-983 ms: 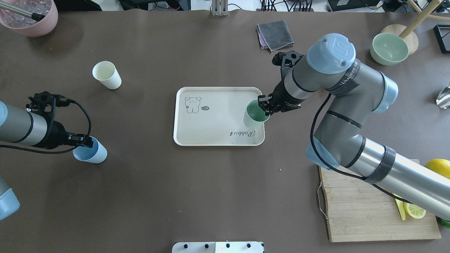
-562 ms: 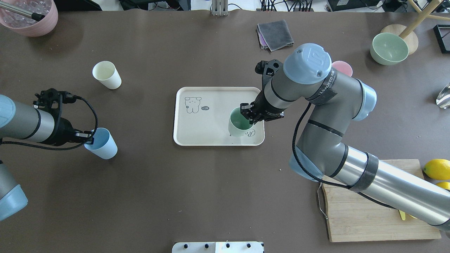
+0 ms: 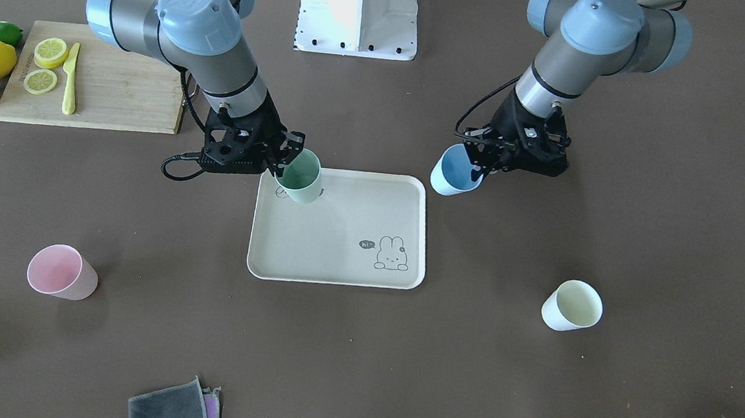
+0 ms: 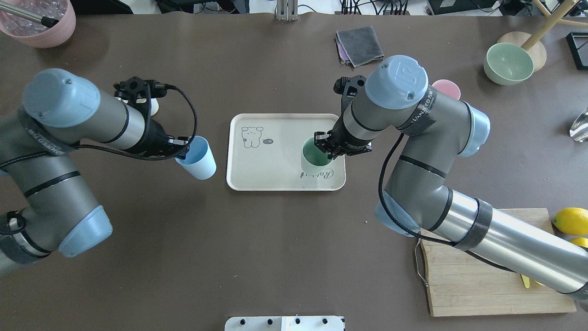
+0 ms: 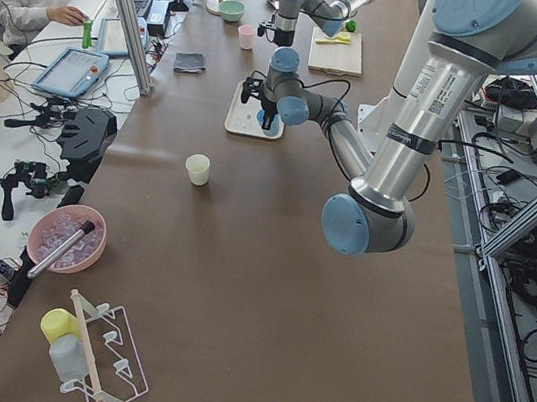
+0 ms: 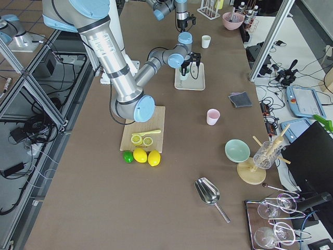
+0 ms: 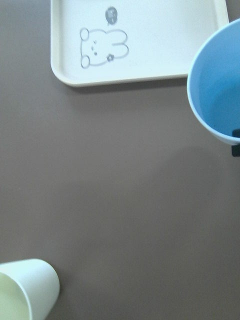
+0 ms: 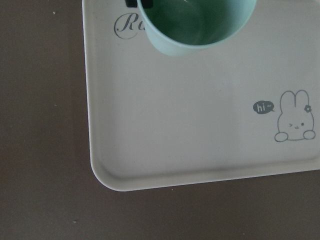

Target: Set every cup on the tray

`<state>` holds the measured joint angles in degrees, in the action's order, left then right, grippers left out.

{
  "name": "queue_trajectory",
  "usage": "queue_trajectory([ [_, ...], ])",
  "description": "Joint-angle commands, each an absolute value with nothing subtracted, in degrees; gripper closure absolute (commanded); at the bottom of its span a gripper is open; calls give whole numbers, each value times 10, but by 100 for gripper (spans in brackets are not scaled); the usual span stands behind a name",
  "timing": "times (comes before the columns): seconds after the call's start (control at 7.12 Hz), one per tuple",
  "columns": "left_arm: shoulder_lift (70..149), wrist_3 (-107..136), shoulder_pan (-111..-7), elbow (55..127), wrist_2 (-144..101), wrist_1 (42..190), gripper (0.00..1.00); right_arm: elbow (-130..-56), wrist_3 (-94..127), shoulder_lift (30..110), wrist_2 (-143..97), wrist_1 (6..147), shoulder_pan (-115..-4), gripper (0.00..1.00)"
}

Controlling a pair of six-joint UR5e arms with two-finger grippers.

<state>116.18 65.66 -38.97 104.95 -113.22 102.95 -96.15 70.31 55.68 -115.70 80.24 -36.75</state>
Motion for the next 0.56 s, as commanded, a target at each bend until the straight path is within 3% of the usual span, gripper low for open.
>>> queue_trajectory([
  [0.0,1254,674,-363,983,-1092,1011,100,-959,700,560,-1141,803,-368,100],
  [0.14,1282,676,-363,949,-1092,1014,100,-955,700,557,-1138,803,-367,55],
  [0.28,1295,688,-362,928,-1091,1017,100,-955,702,555,-1138,802,-367,1],
  [0.42,1295,689,-353,926,-1086,1017,100,-961,699,557,-1146,803,-374,0],
])
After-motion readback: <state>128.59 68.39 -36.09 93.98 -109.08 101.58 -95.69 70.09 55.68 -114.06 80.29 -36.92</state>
